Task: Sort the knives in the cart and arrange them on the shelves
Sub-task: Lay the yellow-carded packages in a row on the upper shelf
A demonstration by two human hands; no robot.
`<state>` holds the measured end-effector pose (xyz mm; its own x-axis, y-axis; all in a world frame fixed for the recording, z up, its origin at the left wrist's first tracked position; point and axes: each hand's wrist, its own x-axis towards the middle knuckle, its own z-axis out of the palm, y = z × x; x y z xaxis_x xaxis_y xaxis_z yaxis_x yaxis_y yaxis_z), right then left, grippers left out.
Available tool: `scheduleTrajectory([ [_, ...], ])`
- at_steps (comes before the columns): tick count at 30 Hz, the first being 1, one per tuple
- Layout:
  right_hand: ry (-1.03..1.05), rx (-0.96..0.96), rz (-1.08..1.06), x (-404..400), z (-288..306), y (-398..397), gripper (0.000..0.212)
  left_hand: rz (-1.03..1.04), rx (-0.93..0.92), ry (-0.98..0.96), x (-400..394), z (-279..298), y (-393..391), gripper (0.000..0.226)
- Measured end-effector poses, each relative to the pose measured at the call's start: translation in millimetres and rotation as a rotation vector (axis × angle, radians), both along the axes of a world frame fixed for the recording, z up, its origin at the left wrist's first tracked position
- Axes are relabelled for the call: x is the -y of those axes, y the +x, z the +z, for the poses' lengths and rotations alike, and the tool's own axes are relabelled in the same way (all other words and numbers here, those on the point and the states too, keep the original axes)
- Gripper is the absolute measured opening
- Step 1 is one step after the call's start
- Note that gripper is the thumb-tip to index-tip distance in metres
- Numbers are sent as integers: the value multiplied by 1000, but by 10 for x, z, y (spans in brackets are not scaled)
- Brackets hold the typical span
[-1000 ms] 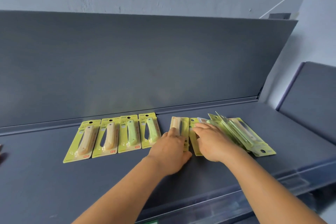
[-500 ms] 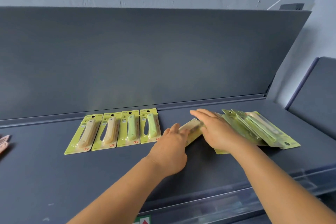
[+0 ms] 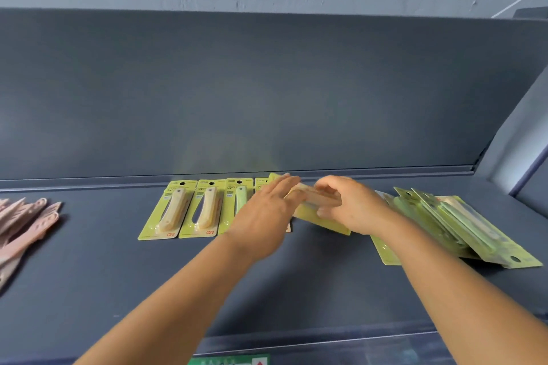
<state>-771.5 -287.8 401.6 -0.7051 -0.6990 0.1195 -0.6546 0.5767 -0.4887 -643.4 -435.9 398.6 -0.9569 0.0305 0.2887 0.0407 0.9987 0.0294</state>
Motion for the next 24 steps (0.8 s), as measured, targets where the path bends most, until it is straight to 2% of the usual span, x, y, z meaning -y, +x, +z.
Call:
scheduleTrajectory([
  [3, 97, -86, -93, 135, -109, 8, 19, 74, 27, 55, 52, -129, 5, 56],
  [8, 175, -162, -312, 254, -206, 33, 21, 130, 86, 120, 70, -270, 19, 40],
  [14, 177, -174, -321, 464, -206, 104, 21, 101, 81, 146, 147, -287, -2, 38],
  [21, 148, -187, -367, 629, -238, 162, 30, 103, 48, 160, 154, -323, -10, 37],
  [24, 159, -183, -357, 650, -219, 187, 34, 100, 53, 105, 146, -327, -22, 40],
])
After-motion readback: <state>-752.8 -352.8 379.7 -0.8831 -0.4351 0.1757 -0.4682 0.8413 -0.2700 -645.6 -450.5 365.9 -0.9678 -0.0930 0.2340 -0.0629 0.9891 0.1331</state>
